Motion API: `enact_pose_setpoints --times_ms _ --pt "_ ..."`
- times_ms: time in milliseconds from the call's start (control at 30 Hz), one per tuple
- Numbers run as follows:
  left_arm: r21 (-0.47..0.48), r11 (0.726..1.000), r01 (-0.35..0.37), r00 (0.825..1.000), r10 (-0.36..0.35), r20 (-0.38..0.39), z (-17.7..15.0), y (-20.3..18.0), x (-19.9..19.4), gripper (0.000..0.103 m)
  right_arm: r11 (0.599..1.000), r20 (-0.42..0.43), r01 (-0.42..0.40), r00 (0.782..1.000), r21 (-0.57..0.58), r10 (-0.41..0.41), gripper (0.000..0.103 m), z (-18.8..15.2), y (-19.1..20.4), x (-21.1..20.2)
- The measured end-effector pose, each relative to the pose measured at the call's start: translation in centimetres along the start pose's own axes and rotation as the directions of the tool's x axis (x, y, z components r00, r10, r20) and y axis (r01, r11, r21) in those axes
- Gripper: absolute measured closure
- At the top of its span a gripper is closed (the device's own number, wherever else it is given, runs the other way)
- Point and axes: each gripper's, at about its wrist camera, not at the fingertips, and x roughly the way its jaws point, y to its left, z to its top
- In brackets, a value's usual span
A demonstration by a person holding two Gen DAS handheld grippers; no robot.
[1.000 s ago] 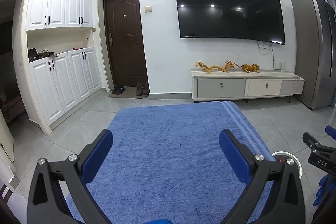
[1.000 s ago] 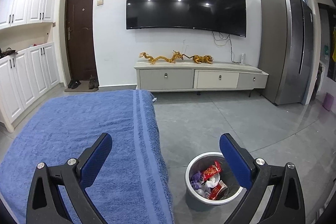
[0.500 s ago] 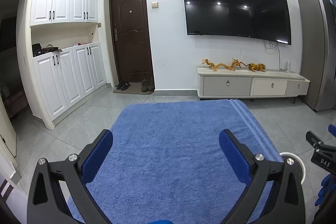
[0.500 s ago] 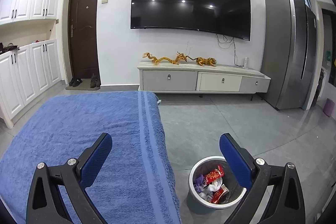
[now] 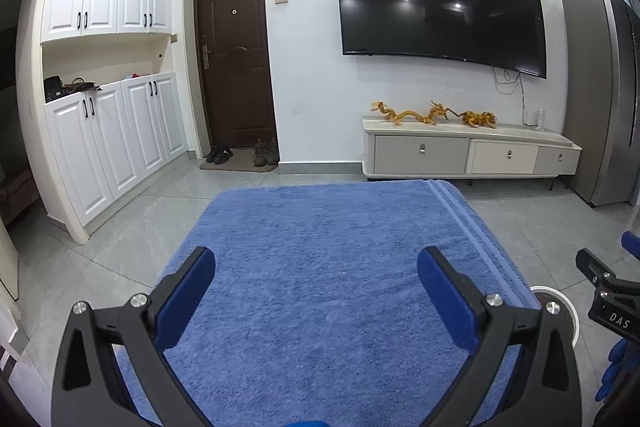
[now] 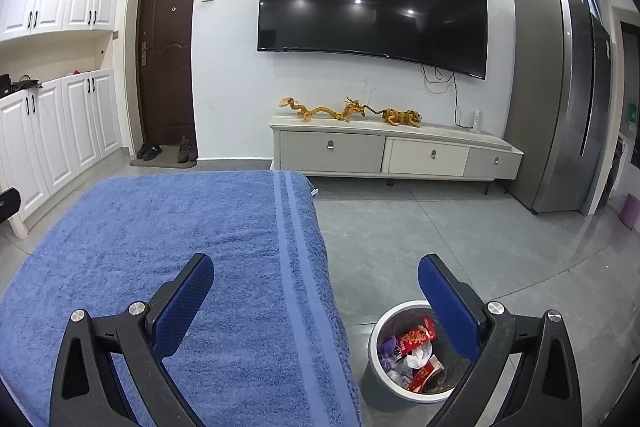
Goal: Collect trash
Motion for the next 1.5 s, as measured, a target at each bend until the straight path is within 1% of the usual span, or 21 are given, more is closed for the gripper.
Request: enact_pose_setpoints --times_ms 333,633,1100,1500 --pt "0.027 0.998 0.059 0.998 -0.059 -0.012 -0.2 -1.3 1.7 0.001 1.000 -0.010 0.029 1.000 0.004 -0.029 0.000 0.0 0.0 -0.2" --pt "0.042 0.991 0.125 0.992 -0.125 -0.003 -0.3 -2.6 1.2 0.001 0.997 -0.014 0.079 0.997 0.009 -0.079 0.000 -0.3 -0.6 -1.1" --pt "0.069 0.986 0.150 0.988 -0.152 0.016 -0.3 -3.9 0.3 0.001 0.988 -0.005 0.151 0.988 0.019 -0.151 0.000 -0.4 -2.6 -2.1" --pt "0.069 0.986 0.155 0.988 -0.155 0.002 -0.3 -4.1 0.6 0.001 0.985 0.004 0.171 0.985 0.016 -0.171 0.000 -0.3 -3.3 -2.3"
